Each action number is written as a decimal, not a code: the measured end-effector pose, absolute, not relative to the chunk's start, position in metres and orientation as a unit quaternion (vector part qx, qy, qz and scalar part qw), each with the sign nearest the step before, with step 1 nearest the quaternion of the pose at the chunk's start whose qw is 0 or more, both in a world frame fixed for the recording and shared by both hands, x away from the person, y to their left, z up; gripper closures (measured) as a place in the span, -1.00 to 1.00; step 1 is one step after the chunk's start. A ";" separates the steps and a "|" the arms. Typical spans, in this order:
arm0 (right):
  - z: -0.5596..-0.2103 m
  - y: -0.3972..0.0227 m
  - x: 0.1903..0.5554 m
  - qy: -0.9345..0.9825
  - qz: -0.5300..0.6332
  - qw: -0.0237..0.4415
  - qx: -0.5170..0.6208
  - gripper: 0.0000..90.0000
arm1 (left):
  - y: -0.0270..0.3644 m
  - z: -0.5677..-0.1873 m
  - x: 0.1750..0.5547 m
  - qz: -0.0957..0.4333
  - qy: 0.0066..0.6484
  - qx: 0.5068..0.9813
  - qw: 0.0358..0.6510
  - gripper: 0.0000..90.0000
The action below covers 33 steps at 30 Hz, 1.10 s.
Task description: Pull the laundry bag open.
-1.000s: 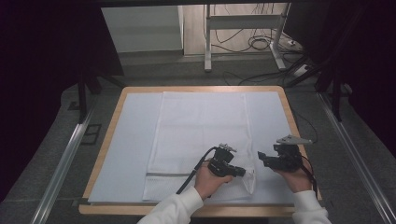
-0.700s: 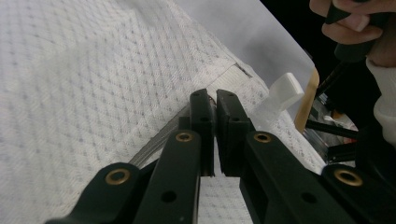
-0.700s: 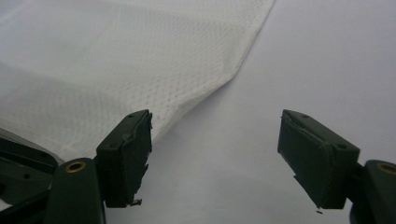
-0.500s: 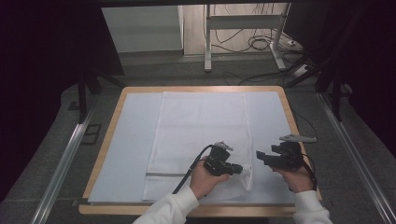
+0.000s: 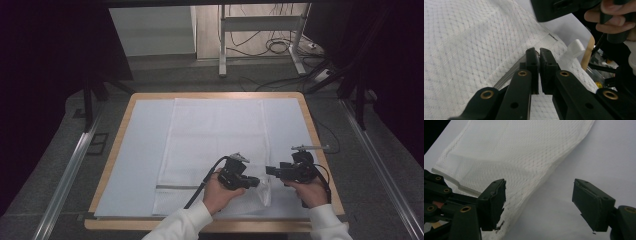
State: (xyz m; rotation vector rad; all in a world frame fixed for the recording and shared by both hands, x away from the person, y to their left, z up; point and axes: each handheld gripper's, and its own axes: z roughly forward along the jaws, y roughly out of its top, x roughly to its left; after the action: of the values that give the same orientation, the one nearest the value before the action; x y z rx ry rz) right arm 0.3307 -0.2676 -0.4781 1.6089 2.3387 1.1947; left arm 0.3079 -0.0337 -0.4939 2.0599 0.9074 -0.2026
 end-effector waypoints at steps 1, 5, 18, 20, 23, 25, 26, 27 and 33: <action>-0.480 -0.266 0.331 0.759 0.387 0.025 0.523 -0.40 | -0.034 -0.494 0.308 -0.082 0.363 0.824 0.427 0.93; -0.483 -0.262 0.333 0.759 0.384 0.017 0.526 -0.37 | -0.034 -0.494 0.307 -0.082 0.362 0.825 0.426 0.93; -0.498 -0.249 0.344 0.747 0.375 -0.028 0.548 -0.22 | -0.035 -0.494 0.307 -0.081 0.362 0.825 0.427 0.93; -0.501 -0.247 0.345 0.743 0.375 -0.035 0.553 -0.17 | -0.035 -0.494 0.307 -0.080 0.362 0.825 0.426 0.93; -0.503 -0.245 0.347 0.741 0.374 -0.040 0.556 -0.12 | -0.036 -0.494 0.307 -0.081 0.361 0.826 0.425 0.93; -0.504 -0.242 0.349 0.742 0.373 -0.044 0.556 -0.09 | -0.036 -0.495 0.307 -0.081 0.361 0.826 0.425 0.93; -0.505 -0.241 0.349 0.740 0.374 -0.047 0.557 -0.07 | -0.036 -0.495 0.307 -0.081 0.361 0.826 0.425 0.93; -0.505 -0.241 0.349 0.740 0.374 -0.049 0.556 -0.05 | -0.036 -0.495 0.307 -0.081 0.361 0.826 0.426 0.93; -0.508 -0.238 0.351 0.742 0.369 -0.058 0.557 0.04 | -0.036 -0.495 0.307 -0.080 0.361 0.826 0.426 0.93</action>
State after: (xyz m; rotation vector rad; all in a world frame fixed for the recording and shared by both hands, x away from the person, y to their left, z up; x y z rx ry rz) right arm 0.3505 -0.2377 -0.5083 1.8177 2.4203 1.2033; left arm 0.3073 -0.0358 -0.4948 2.0631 0.9021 -0.1992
